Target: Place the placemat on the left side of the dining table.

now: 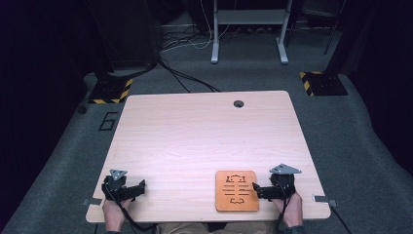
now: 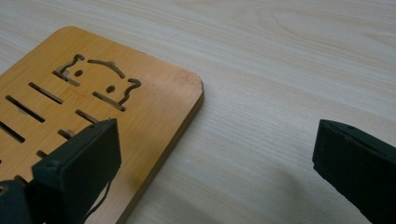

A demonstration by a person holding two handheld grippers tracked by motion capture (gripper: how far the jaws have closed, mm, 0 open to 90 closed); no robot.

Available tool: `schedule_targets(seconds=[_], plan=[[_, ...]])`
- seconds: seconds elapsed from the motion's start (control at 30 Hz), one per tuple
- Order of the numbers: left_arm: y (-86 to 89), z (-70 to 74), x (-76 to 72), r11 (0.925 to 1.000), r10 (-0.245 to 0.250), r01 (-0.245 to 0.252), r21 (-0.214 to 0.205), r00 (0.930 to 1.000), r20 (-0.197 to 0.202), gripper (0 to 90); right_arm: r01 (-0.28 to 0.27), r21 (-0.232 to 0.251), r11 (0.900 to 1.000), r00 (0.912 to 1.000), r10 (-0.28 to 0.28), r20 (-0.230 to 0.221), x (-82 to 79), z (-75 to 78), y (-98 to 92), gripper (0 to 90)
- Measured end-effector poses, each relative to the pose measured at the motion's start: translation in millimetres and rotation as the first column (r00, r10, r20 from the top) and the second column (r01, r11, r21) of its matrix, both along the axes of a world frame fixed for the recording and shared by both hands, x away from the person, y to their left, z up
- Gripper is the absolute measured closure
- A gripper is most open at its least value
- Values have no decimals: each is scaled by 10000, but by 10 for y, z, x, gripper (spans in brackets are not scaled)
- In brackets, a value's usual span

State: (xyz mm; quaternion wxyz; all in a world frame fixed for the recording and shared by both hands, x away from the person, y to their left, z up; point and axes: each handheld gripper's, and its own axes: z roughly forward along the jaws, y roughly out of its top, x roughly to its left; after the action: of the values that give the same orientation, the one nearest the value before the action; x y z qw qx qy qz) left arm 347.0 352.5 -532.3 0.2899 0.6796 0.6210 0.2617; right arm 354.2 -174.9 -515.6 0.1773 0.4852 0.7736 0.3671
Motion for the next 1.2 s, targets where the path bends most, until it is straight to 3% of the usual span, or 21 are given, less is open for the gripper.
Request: schedule_targets(seconds=[0.47, 1.2], plan=[[0, 0, 0, 10000, -2, 2, 0, 10000, 1, 3, -324, 130, 9994, 9993, 326, -165, 14, 16, 119, 8], [0, 0, 0, 10000, -1, 1, 0, 10000, 0, 3, -574, -350, 9977, 9971, 555, -516, 54, -1, 286, 9]])
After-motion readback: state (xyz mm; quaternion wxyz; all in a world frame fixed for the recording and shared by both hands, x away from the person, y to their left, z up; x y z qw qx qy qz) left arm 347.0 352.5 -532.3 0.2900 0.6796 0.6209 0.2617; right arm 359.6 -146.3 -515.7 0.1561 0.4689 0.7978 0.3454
